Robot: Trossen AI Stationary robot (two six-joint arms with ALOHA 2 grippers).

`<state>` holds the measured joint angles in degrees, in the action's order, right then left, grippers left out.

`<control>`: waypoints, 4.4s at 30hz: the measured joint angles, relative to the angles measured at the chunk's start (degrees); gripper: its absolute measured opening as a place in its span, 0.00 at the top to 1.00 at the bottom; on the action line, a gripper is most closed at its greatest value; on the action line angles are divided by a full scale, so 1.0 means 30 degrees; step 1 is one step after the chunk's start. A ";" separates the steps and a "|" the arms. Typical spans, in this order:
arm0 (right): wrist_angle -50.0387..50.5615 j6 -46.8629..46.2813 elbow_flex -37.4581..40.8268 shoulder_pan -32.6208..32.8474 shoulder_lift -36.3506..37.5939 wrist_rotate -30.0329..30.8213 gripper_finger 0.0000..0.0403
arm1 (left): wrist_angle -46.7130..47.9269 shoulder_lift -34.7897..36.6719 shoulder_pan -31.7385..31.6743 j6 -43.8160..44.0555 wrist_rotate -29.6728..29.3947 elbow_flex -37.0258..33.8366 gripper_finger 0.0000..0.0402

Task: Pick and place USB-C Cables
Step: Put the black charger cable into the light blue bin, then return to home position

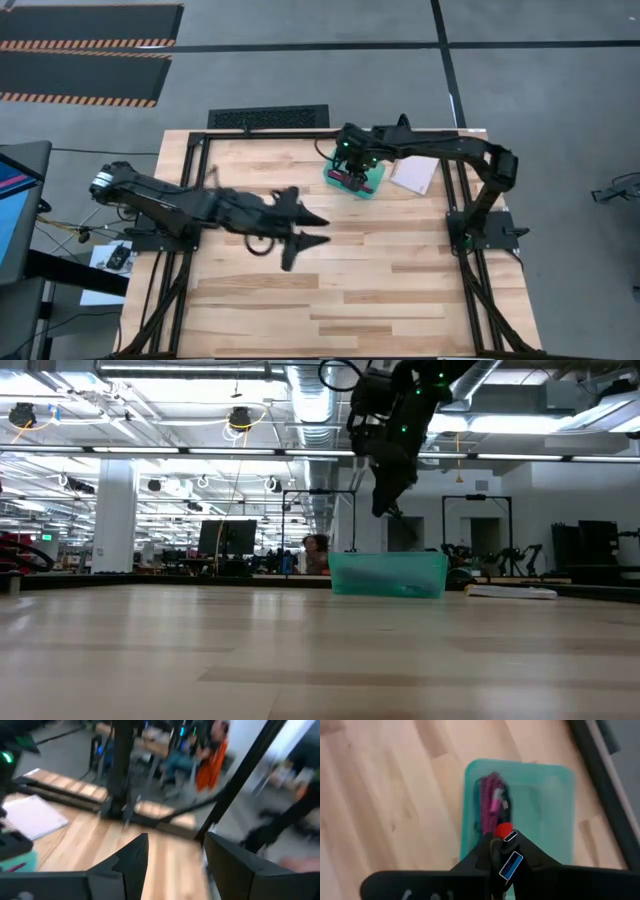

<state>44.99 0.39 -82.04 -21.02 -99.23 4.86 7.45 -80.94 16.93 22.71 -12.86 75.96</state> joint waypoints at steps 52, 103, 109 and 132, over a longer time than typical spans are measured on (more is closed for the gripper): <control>0.6195 -0.5125 -0.6503 -0.0608 0.1437 -0.1510 0.48 | -1.1748 0.0751 -0.0338 0.6323 -0.3403 -1.3840 0.60; -1.8216 0.3459 1.5680 1.9711 2.8000 1.4845 0.76 | -0.7596 1.2758 -1.8017 0.1120 1.5772 -1.5530 0.60; -1.7942 0.2365 1.8130 1.9696 3.0577 1.4871 0.77 | -0.9145 1.2743 -1.8017 0.1178 1.6177 -1.7862 0.60; -1.2033 -0.0282 2.0014 1.7781 3.3013 1.6378 0.77 | -0.9144 1.6475 -2.0225 -0.0859 1.1686 -2.2912 0.60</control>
<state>8.89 -0.45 -22.00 32.32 -0.19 53.99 -19.98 -31.52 -43.75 20.13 22.20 7.23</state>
